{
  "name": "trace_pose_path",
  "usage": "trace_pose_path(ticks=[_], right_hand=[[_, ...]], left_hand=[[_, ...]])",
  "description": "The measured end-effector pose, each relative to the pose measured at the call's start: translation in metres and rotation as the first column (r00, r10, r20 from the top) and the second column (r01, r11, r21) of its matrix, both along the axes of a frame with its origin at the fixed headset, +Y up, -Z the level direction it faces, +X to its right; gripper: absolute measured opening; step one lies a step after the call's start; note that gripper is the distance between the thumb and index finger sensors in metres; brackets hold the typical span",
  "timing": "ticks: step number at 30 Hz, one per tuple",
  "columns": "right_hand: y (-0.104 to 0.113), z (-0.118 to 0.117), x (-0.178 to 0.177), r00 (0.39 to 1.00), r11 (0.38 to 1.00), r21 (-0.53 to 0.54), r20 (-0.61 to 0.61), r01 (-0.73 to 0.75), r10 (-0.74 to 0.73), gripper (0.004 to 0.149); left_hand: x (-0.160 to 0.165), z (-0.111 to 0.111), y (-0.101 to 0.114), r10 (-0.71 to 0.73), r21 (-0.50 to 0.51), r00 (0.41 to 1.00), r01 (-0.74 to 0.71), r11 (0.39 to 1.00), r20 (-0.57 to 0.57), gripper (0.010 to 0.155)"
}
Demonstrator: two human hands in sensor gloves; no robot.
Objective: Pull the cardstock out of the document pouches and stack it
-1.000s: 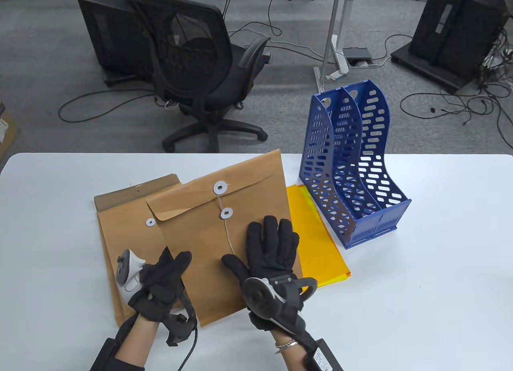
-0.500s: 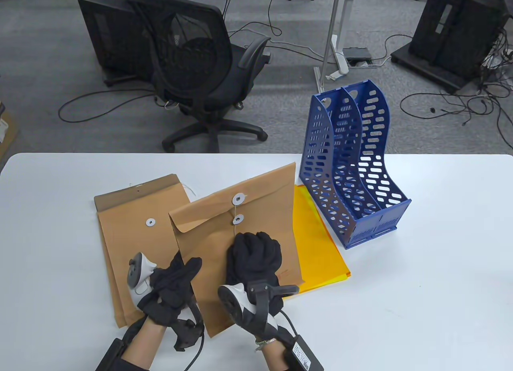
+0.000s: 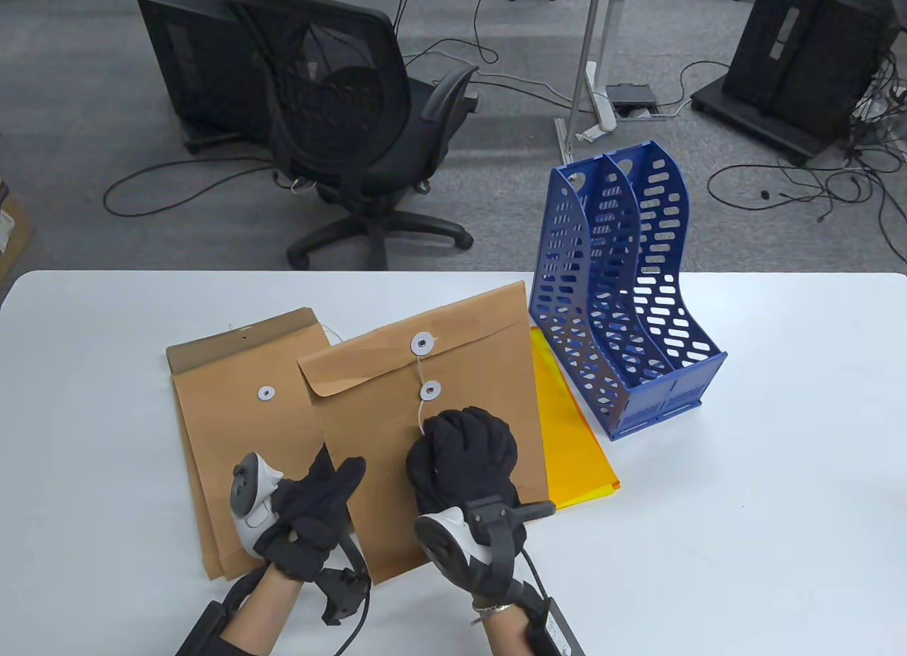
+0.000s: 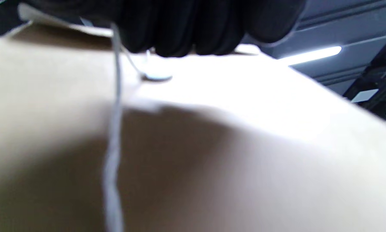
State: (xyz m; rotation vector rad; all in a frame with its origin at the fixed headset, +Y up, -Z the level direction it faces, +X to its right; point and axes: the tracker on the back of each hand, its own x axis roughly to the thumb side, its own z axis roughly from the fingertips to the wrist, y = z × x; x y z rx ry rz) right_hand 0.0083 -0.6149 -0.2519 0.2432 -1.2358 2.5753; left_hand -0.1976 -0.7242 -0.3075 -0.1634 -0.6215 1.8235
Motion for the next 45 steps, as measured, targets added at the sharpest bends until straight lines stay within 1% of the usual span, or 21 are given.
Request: trace_pose_path(ticks=[2,7,10,12,15,19,20,22,24,27,30,32,37,39,40,42,44,45], right_hand=[[0.006,0.002,0.005,1.000,1.000,0.007,-0.013,0.025,-0.025,0.042],[0.014,0.001,0.023,0.997,0.997,0.060,0.058,0.041,-0.044,0.042],[0.014,-0.003,0.040,0.990,0.995,0.083,0.128,0.056,-0.066,0.042],[0.012,-0.006,0.050,0.986,0.994,0.084,0.143,0.074,-0.086,0.042],[0.010,-0.008,0.053,0.985,0.993,0.073,0.144,0.089,-0.099,0.042],[0.012,-0.005,0.046,0.990,0.994,0.081,0.114,0.070,-0.079,0.042],[0.014,-0.004,0.044,0.990,0.994,0.089,0.118,0.063,-0.073,0.042],[0.017,-0.002,0.044,0.989,0.993,0.113,0.135,0.039,-0.054,0.042],[0.020,0.000,0.047,0.984,0.990,0.136,0.174,0.026,-0.049,0.042],[0.021,0.001,0.052,0.982,0.987,0.136,0.157,0.080,-0.102,0.042],[0.025,0.003,0.052,0.975,0.977,0.103,0.106,0.187,-0.197,0.042],[0.027,0.004,0.050,0.972,0.972,0.084,0.064,0.219,-0.224,0.042],[0.030,0.007,0.045,0.987,0.984,0.107,0.066,0.141,-0.149,0.041],[0.029,0.006,0.046,0.985,0.984,0.080,0.060,0.159,-0.164,0.041],[0.029,0.004,0.047,0.985,0.985,0.058,0.036,0.164,-0.166,0.041],[0.027,-0.002,0.048,0.981,0.981,-0.055,-0.035,0.187,-0.189,0.041],[0.020,-0.009,0.049,0.963,0.954,-0.177,-0.079,0.242,-0.259,0.042],[0.017,-0.012,0.048,0.956,0.944,-0.207,-0.091,0.256,-0.279,0.045]], left_hand=[[0.000,0.000,0.000,-0.029,0.004,1.000,0.029,1.000,0.005,0.052],[0.003,-0.001,0.003,-0.107,0.057,0.993,0.104,0.993,0.054,0.052],[0.003,-0.001,0.003,-0.092,0.067,0.993,0.087,0.994,0.075,0.052],[0.003,-0.002,0.004,-0.072,0.065,0.993,0.066,0.996,0.094,0.052],[0.004,-0.002,0.005,-0.094,0.068,0.988,0.087,0.994,0.123,0.052],[0.003,-0.003,0.005,-0.138,0.068,0.985,0.131,0.989,0.100,0.052],[0.003,-0.003,0.005,-0.148,0.078,0.984,0.140,0.987,0.102,0.052],[0.003,-0.002,0.007,-0.117,0.068,0.988,0.110,0.992,0.104,0.052],[0.002,-0.003,0.008,-0.115,0.079,0.987,0.106,0.991,0.112,0.052],[0.002,-0.003,0.010,-0.131,0.088,0.985,0.121,0.989,0.116,0.052],[0.002,-0.002,0.011,-0.169,0.098,0.980,0.159,0.982,0.104,0.052],[0.002,-0.002,0.011,-0.187,0.103,0.977,0.177,0.979,0.100,0.052],[0.003,-0.001,0.010,-0.148,0.080,0.986,0.141,0.987,0.081,0.052],[0.001,-0.001,0.009,-0.106,0.058,0.992,0.102,0.993,0.063,0.052],[0.000,-0.001,0.009,-0.088,0.050,0.995,0.086,0.995,0.056,0.053],[-0.001,0.000,0.009,-0.041,0.033,0.999,0.040,0.999,0.035,0.052],[-0.002,0.000,0.010,-0.012,0.029,1.000,0.012,1.000,0.025,0.052],[-0.002,0.001,0.010,-0.008,0.030,1.000,0.007,1.000,0.024,0.053]])
